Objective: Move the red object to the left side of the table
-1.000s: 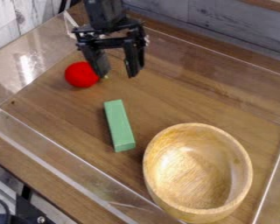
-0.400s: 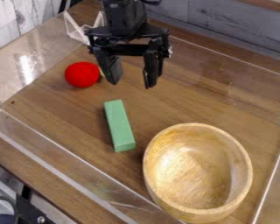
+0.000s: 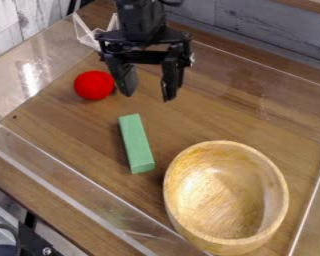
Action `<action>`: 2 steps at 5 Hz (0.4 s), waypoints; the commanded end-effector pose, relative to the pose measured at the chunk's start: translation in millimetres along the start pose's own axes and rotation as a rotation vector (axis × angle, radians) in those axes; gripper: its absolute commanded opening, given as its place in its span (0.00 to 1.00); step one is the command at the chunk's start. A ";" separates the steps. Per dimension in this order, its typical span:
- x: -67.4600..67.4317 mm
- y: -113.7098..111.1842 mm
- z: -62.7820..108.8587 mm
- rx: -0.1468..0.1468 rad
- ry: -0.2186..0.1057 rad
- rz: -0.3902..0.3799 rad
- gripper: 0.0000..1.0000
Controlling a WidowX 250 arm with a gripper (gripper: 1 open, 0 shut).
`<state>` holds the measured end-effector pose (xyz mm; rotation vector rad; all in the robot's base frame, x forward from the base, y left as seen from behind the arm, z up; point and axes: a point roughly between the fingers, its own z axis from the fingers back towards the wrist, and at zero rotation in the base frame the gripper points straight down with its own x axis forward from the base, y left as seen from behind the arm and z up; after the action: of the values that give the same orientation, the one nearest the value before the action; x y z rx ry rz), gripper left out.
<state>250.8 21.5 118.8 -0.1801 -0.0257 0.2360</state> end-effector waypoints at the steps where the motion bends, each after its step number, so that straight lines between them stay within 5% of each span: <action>1: 2.1 2.7 3.8 0.007 -0.012 -0.004 1.00; 2: 2.5 3.6 3.4 0.002 -0.003 -0.007 1.00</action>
<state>249.2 23.5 114.1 -0.1802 0.0008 0.2373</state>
